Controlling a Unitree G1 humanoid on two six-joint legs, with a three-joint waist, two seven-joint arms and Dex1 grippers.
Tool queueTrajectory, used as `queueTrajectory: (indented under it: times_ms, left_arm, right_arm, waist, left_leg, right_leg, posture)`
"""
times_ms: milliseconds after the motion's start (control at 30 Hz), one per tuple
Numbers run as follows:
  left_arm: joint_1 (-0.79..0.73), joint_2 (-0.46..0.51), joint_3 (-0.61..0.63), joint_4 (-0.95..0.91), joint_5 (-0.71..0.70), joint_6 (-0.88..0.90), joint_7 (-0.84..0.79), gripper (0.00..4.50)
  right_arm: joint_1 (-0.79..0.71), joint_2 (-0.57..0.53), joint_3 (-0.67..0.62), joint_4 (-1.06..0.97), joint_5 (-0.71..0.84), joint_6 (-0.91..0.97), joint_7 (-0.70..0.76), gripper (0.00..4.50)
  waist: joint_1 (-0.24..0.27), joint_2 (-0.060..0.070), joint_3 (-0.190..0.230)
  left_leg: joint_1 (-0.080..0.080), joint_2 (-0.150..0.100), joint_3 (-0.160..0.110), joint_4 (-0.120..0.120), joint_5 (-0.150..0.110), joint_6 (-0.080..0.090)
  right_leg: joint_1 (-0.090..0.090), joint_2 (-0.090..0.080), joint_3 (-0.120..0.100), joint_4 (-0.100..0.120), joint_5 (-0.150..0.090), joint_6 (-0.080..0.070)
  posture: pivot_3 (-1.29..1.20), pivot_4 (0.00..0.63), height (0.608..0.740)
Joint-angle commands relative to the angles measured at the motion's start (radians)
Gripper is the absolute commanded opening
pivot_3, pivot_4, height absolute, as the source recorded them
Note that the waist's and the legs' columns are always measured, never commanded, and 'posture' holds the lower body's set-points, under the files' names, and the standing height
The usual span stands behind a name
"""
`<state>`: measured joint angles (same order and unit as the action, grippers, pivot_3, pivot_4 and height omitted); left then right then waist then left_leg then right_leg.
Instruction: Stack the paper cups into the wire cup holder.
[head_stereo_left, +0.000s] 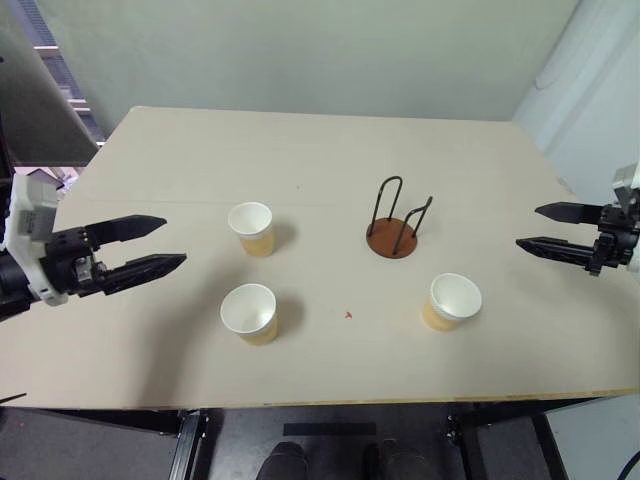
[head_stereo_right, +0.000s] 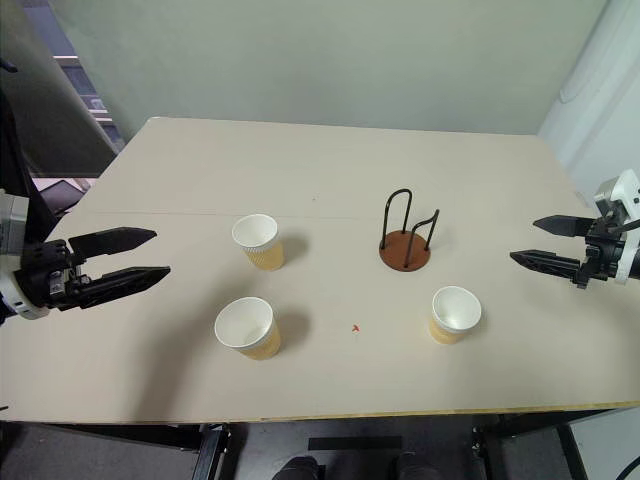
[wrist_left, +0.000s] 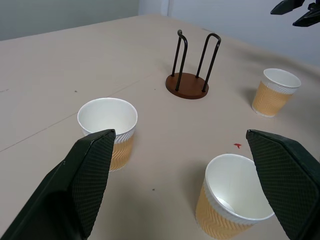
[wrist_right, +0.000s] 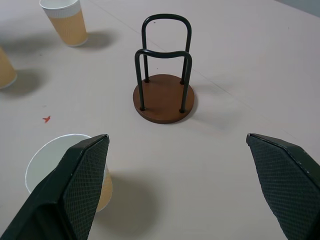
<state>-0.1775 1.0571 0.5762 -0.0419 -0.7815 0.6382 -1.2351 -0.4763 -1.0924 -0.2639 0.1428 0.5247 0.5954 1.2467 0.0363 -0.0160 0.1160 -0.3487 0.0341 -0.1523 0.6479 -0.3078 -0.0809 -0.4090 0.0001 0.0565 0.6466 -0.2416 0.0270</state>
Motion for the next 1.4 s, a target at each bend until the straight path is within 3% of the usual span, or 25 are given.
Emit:
queueTrajectory:
  times_ms: [33, 467, 533, 667, 1033, 1400]
  left_arm:
    - [-0.014, 0.008, 0.016, -0.017, -0.004, -0.012, 0.003, 4.50]
    - [-0.020, 0.008, 0.010, -0.019, -0.004, -0.012, 0.007, 4.50]
    - [-0.025, 0.004, 0.004, -0.021, -0.004, -0.013, 0.011, 4.50]
    - [-0.054, -0.018, -0.019, -0.071, -0.018, -0.015, 0.043, 4.50]
    - [-0.047, -0.059, -0.018, -0.178, -0.047, -0.005, 0.101, 4.50]
    - [-0.054, -0.071, -0.018, -0.242, -0.086, -0.010, 0.129, 4.50]
  right_arm:
    - [0.001, -0.027, -0.033, -0.018, 0.006, -0.005, 0.007, 4.46]
    - [-0.035, 0.015, -0.025, -0.040, 0.030, -0.003, -0.011, 4.46]
    - [-0.080, 0.057, -0.016, -0.078, 0.069, 0.059, -0.054, 4.46]
    - [-0.206, 0.210, 0.027, -0.131, 0.088, 0.221, -0.274, 4.46]
    - [-0.202, 0.353, 0.079, -0.284, 0.125, 0.506, -0.503, 4.46]
    - [-0.244, 0.552, 0.147, -0.206, 0.062, 0.501, -0.672, 4.46]
  waist:
    - [0.000, 0.000, 0.000]
    - [-0.001, 0.000, 0.000]
    - [-0.002, 0.000, 0.000]
    - [-0.014, 0.000, 0.000]
    - [-0.004, 0.000, 0.000]
    - [-0.007, 0.000, 0.000]
  left_leg:
    - [0.000, 0.000, 0.000, 0.000, 0.000, 0.000]
    - [0.000, 0.000, 0.000, 0.000, 0.000, 0.000]
    - [0.000, 0.000, 0.001, 0.000, 0.000, 0.000]
    - [0.002, 0.002, 0.002, 0.001, 0.000, 0.000]
    - [-0.002, 0.003, 0.001, 0.001, -0.001, -0.002]
    - [-0.001, 0.004, 0.001, 0.001, -0.001, -0.002]
  right_leg:
    - [0.000, 0.000, 0.000, 0.000, 0.000, 0.000]
    - [0.000, 0.000, 0.000, 0.000, 0.000, 0.000]
    - [0.000, 0.001, 0.000, 0.000, 0.000, 0.000]
    - [0.000, 0.003, 0.002, 0.001, 0.001, 0.001]
    - [-0.004, 0.004, 0.002, -0.001, 0.001, 0.002]
    - [-0.005, 0.005, 0.002, 0.001, 0.001, 0.002]
  posture:
    - [0.00, 0.150, 0.740]
    - [0.00, 0.150, 0.740]
    - [0.00, 0.150, 0.740]
    - [0.00, 0.150, 0.740]
    - [0.00, 0.150, 0.740]
    - [0.00, 0.150, 0.740]
